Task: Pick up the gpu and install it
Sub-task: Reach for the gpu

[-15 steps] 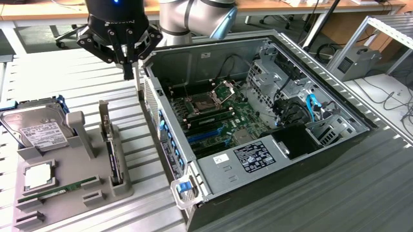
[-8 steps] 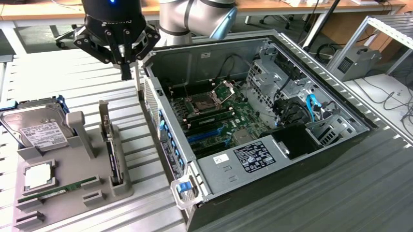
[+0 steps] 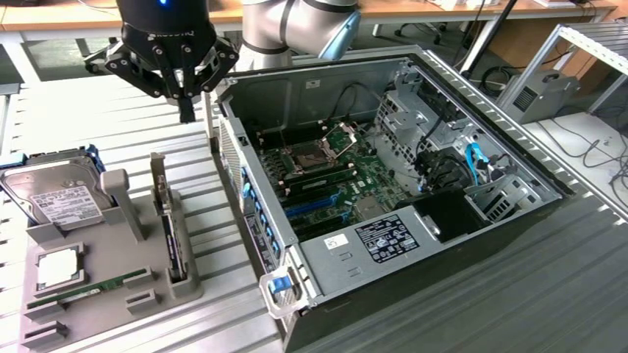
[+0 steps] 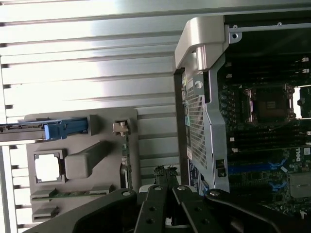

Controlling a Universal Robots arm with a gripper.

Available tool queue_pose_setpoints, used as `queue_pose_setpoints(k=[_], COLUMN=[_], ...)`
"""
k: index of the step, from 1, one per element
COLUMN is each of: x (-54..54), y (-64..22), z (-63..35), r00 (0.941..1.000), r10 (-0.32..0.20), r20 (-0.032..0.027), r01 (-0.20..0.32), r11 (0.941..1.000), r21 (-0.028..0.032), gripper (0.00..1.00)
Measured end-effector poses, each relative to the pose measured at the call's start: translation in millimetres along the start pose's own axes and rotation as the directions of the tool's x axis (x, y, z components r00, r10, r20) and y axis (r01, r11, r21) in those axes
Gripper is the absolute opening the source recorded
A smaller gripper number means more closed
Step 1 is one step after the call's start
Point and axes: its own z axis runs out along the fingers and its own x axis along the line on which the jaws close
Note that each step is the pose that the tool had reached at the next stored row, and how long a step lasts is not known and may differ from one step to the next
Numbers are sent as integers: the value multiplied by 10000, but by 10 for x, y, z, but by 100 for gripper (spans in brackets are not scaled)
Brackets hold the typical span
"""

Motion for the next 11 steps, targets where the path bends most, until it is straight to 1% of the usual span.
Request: queue_pose_setpoints(k=[4,11], x=[23,32], y=[-2,-2], z=[0,-1], r00=[10000,10000], r10=[0,0], r20=[1,0], r01=[0,0], r11=[10000,10000], r21=[-1,0], gripper=[11,11])
